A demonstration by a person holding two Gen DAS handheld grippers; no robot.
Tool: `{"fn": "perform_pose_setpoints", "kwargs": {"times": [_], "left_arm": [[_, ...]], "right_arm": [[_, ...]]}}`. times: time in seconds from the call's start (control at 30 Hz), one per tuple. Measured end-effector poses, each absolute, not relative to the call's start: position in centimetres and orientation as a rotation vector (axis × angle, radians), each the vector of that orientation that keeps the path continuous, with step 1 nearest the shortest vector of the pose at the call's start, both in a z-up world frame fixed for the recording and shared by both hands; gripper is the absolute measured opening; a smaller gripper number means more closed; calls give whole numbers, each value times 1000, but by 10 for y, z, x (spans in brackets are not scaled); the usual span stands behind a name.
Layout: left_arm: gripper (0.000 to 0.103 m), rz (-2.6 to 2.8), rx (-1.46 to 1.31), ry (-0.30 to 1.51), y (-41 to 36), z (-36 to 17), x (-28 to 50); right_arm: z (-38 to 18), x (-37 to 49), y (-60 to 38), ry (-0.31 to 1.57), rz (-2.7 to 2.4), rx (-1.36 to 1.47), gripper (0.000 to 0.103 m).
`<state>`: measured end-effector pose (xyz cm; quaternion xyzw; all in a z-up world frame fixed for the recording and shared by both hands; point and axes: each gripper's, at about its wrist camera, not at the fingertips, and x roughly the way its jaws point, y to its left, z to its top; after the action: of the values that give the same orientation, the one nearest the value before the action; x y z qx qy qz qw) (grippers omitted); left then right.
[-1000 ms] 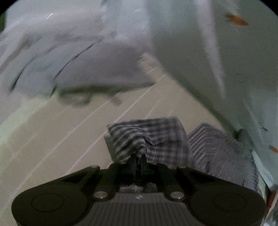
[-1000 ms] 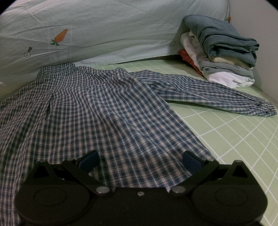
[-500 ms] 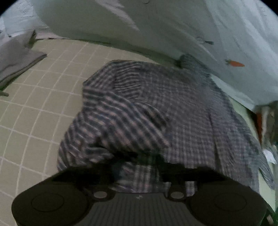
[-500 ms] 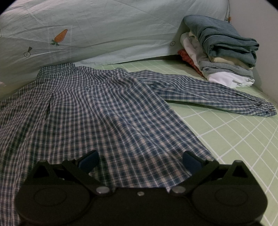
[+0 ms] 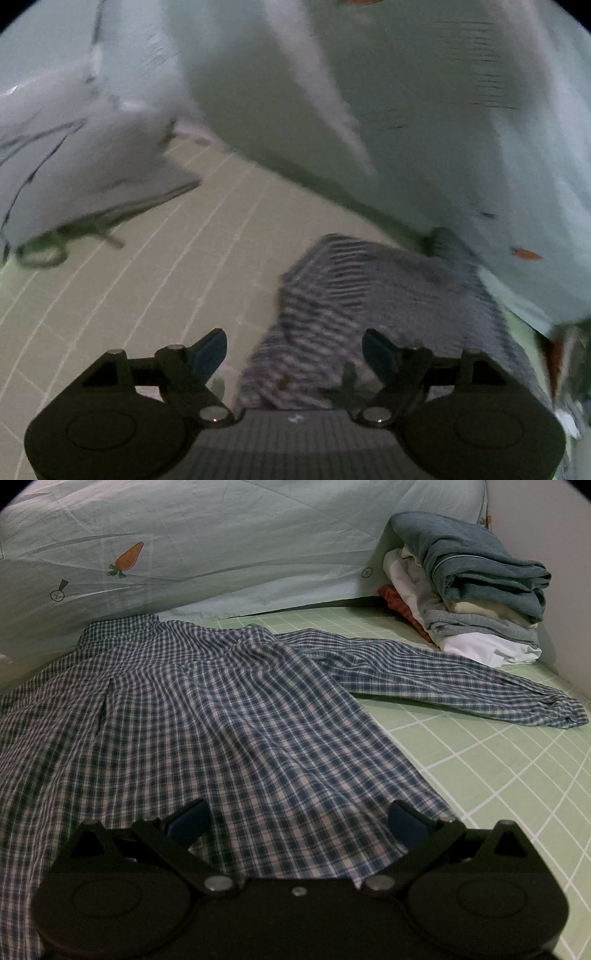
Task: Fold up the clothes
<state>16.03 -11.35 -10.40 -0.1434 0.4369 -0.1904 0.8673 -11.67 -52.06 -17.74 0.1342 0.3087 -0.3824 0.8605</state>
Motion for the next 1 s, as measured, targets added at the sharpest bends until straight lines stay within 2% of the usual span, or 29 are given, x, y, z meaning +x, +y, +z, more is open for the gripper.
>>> {"fn": "perform_pose_setpoints", "kwargs": {"times": [0.27,0.3,0.43,0.5,0.67,0.8,1.0], "left_arm": [[76,-503,-179,1025,-147,-136,160],[70,-503,-169,1025,-149,-138,160],[36,-506,-126,1028,-155,-143,157],[31,-493,-138,1015,-150,-141,156],[30,-373,-180,900,-109,-113,156],[24,-201,-218,818,-57,-93,154],[23,107,-312,794,29,-93,147]], "right_arm": [[-177,-117,-522,648,-801,281,103],[-177,-117,-522,648,-801,281,103],[-177,-118,-522,648,-800,281,103],[-177,-117,-522,648,-800,281,103],[-177,-117,-522,648,-801,281,103],[-177,-117,-521,648,-802,281,103],[-177,-117,-521,648,-802,281,103]]}}
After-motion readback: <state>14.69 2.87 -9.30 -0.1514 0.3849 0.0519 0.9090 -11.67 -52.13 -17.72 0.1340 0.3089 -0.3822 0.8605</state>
